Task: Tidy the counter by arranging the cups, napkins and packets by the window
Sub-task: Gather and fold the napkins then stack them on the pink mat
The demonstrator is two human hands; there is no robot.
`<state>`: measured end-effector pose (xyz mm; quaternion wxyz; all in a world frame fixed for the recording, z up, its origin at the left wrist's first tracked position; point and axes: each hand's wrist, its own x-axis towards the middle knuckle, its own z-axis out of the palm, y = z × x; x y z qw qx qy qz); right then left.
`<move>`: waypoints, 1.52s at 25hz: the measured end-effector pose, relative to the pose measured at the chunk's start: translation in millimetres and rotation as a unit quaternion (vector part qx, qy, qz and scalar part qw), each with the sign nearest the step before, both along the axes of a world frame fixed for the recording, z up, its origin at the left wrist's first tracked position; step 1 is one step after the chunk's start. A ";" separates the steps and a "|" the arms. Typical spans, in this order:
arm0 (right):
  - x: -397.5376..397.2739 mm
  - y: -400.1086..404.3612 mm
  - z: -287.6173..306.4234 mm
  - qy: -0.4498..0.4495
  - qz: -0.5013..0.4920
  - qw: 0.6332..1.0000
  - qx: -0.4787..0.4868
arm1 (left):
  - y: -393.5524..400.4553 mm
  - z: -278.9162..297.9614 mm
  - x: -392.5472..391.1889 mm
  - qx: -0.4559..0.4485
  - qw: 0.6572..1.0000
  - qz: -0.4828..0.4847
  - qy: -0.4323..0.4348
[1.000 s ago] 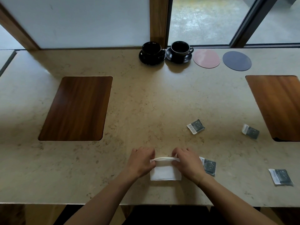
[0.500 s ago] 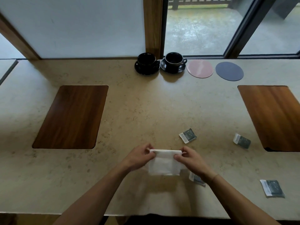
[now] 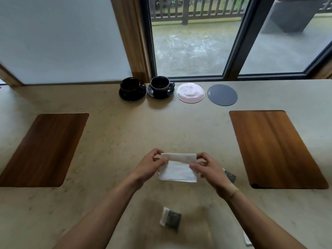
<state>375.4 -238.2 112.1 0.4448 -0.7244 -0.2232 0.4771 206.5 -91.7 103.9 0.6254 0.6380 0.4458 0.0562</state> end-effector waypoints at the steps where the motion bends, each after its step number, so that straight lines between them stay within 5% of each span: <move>1: 15.4 -0.3 2.0 0.003 -0.009 1.000 0.001 | -2.3 1.3 13.1 -0.009 1.000 0.011 -0.002; 11: 119.3 26.9 12.3 -0.016 -0.036 0.998 0.040 | 9.1 10.5 121.2 -0.001 0.994 0.087 -0.070; 24: 206.7 180.4 -23.9 -0.189 -0.095 0.974 0.078 | 149.9 -13.7 222.4 0.075 0.991 0.110 -0.029; 38: 290.4 275.9 -85.0 -0.215 -0.062 0.975 -0.012 | 239.5 -68.9 311.6 0.168 0.978 0.110 0.057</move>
